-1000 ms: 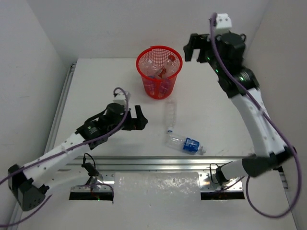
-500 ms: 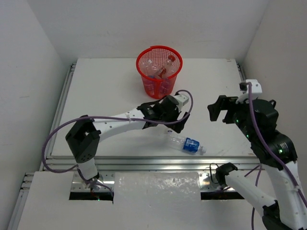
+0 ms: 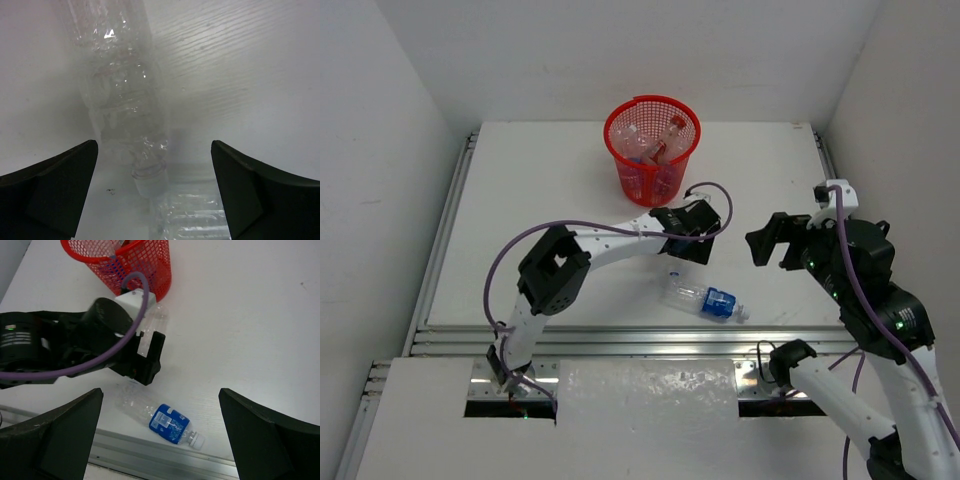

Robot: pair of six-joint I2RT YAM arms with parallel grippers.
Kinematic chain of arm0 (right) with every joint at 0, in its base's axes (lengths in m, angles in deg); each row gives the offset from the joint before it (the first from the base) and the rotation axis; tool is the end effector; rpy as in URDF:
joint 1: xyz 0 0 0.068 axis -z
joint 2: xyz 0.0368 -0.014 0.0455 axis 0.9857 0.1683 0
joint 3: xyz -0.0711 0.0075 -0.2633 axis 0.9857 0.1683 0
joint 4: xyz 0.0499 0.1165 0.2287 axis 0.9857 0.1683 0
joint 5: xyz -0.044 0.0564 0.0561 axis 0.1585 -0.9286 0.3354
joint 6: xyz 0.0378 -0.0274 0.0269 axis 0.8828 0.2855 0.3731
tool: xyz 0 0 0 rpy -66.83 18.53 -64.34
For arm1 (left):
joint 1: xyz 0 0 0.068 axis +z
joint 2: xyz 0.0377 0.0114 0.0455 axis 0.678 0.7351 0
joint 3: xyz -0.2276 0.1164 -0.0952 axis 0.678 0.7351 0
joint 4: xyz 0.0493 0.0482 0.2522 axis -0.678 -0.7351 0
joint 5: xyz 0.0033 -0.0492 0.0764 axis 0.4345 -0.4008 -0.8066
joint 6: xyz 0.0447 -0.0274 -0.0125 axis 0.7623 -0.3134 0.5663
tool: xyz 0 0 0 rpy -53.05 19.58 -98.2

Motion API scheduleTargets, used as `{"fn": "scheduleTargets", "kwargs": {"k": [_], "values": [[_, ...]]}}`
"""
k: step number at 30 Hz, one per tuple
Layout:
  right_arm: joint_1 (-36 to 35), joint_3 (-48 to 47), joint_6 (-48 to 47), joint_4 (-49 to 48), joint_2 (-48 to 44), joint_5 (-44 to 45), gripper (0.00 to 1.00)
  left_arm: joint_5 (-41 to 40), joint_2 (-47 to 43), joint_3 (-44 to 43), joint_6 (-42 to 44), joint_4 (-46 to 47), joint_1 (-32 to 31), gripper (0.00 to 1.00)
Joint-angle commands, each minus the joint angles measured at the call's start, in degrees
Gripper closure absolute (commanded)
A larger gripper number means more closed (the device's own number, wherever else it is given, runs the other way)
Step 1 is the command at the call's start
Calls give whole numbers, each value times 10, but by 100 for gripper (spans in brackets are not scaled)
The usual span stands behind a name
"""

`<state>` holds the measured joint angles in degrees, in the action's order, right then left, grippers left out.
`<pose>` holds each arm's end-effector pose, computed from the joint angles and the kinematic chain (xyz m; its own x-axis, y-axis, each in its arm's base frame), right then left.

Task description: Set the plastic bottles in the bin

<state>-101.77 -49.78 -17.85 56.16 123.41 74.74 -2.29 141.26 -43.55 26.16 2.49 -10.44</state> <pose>0.0975 0.0329 0.4036 -0.3900 0.2687 -0.8807 -0.0925 0.9402 0.3278 0.2838 -0.3589 0.2122 -0.7622 0.2762 -0.5855 0.3382 0.9411 0.0037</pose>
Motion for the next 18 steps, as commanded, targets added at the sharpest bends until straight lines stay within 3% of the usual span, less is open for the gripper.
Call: {"fn": "scheduleTargets", "kwargs": {"k": [1, 5, 10, 13, 14, 17, 18], "values": [[2, 14, 14, -58, -15, -31, 1, -26, 13, -8, -40, -13, 20, 7], [2, 29, 15, -75, -26, -51, 1, 0, 17, 24, -30, 42, 34, 8], [2, 63, 21, -101, -38, -67, 1, 43, 40, 38, -7, 109, 46, 31], [2, 76, 24, -109, -44, -65, 1, 69, 55, 21, -2, 114, 56, 59], [2, 79, 25, -109, -46, -63, 1, 73, 57, 14, 5, 111, 57, 76], [2, 91, 27, -114, -48, -55, 1, 117, 32, -7, 33, 128, 52, 89], [1, 95, 27, -116, -47, -48, 1, 131, 23, -9, 41, 136, 50, 89]]}}
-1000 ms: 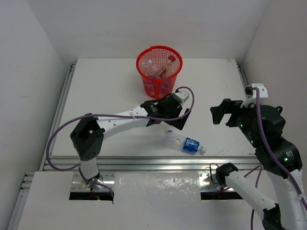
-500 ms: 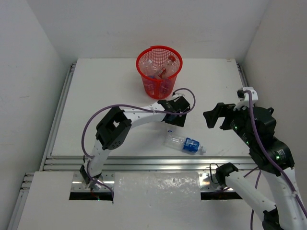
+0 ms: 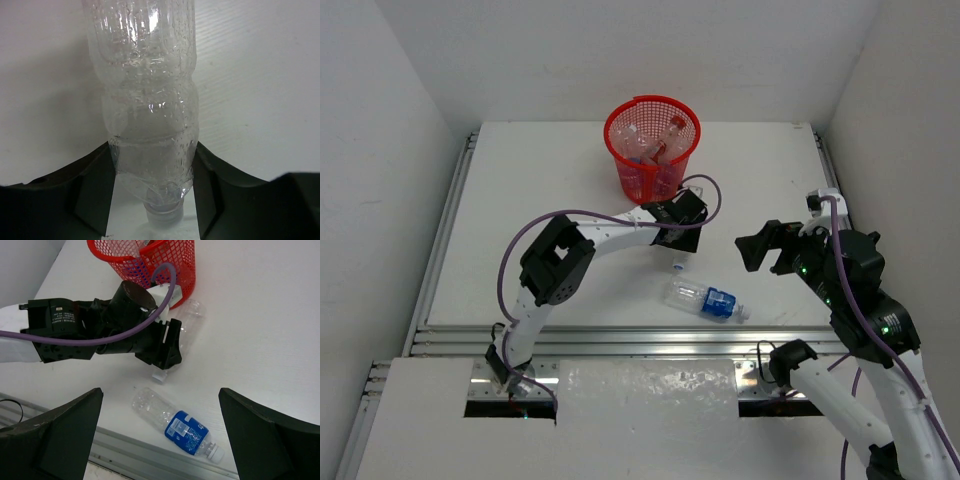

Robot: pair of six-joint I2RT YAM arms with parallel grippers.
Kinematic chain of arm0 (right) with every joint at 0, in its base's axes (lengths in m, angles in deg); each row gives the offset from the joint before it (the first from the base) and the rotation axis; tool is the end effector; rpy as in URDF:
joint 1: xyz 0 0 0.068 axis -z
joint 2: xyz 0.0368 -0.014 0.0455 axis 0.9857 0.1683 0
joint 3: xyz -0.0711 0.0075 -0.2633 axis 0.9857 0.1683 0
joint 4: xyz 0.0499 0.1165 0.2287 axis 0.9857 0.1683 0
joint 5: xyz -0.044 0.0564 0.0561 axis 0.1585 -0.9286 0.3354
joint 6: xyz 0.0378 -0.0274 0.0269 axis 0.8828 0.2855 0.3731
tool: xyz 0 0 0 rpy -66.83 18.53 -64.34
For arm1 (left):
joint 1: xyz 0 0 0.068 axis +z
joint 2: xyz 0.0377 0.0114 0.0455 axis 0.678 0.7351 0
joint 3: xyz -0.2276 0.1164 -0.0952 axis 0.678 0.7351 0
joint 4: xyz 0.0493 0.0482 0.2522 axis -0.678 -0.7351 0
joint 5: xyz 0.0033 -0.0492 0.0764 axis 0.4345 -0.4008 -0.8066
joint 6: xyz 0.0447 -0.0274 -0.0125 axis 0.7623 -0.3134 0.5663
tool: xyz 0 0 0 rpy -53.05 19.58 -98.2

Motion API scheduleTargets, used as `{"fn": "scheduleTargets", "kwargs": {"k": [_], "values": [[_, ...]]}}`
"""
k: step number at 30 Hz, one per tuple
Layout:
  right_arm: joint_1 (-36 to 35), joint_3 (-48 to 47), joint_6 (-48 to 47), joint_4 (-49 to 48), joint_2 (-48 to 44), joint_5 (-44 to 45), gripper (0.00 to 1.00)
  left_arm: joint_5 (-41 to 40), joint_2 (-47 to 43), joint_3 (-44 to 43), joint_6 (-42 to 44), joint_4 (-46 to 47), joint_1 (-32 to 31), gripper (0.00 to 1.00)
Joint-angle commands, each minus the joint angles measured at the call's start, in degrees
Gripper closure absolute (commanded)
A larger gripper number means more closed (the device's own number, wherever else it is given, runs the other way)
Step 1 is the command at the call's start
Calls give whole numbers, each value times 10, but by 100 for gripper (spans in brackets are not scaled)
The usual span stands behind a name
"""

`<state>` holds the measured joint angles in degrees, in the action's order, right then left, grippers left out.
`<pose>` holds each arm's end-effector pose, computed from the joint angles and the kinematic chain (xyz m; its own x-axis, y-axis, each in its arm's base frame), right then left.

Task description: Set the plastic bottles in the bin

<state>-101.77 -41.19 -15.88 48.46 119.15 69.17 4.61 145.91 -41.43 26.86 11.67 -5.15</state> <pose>0.0991 0.0372 0.3788 -0.3833 0.3088 -0.8705 -0.1799 0.8994 0.3983 0.3236 -0.3461 0.1730 -0.7949 0.2097 -0.5693 0.3189 0.9427 -0.0980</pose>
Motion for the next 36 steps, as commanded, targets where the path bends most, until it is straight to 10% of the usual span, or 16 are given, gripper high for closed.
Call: {"fn": "scheduleTargets", "kwargs": {"k": [1, 17, 27, 36], "values": [[2, 14, 14, -43, -4, 12, 1, 74, -33, -32, 42, 51, -5, 92], [2, -32, 111, -162, 76, -62, 1, 337, -391, 307, 74, 460, -29, 100], [2, -20, 143, -218, 126, -128, 2, 417, -455, 366, 47, 548, -30, 100], [2, -18, 131, -204, 154, -51, 26, 393, -494, 396, 45, 553, -29, 100]]}}
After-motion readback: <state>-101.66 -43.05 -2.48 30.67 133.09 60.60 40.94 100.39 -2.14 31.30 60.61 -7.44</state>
